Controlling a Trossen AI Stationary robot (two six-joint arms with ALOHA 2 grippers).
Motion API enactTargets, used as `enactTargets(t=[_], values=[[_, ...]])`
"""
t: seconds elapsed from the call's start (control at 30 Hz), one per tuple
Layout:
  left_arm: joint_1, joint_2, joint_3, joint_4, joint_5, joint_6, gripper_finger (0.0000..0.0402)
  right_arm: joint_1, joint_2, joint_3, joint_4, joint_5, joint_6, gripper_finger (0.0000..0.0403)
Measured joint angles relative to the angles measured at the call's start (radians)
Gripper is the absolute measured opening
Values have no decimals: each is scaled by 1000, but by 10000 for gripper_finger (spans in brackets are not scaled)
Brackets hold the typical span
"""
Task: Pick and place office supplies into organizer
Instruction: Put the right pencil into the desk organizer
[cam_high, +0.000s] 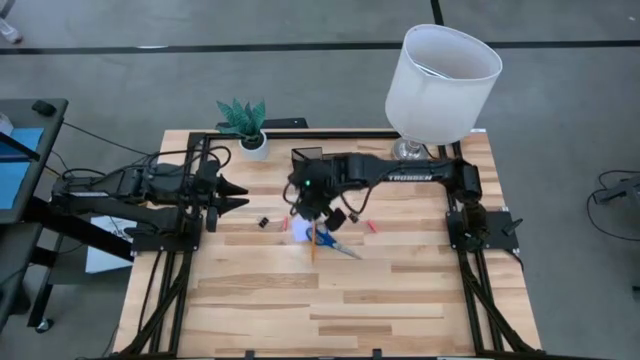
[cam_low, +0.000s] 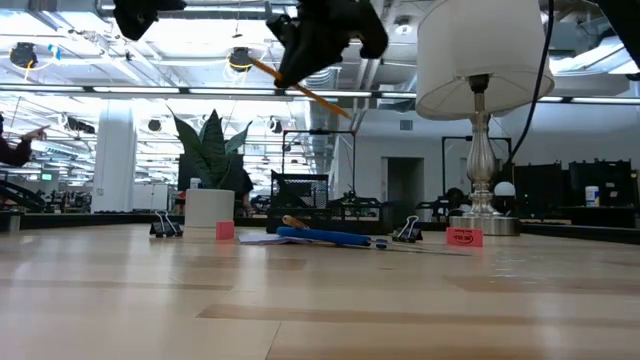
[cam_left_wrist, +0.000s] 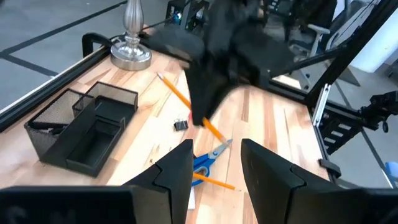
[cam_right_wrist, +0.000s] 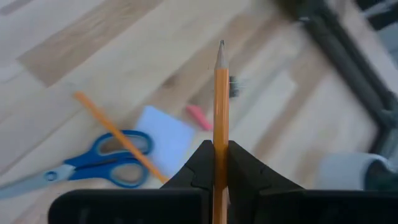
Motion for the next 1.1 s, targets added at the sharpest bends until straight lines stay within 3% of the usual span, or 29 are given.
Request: enactTargets(t=[0.37,0.93,1.1], values=[[0,0,0,-80,2,66,126,-114,-1,125,60,-21,55,14],[0,0,0,-102,1,64,126,-283,-2,112,432,-349,309,17],[0,0,0,-102,0,53,126,-326,-2,64,497,-375,356,15]])
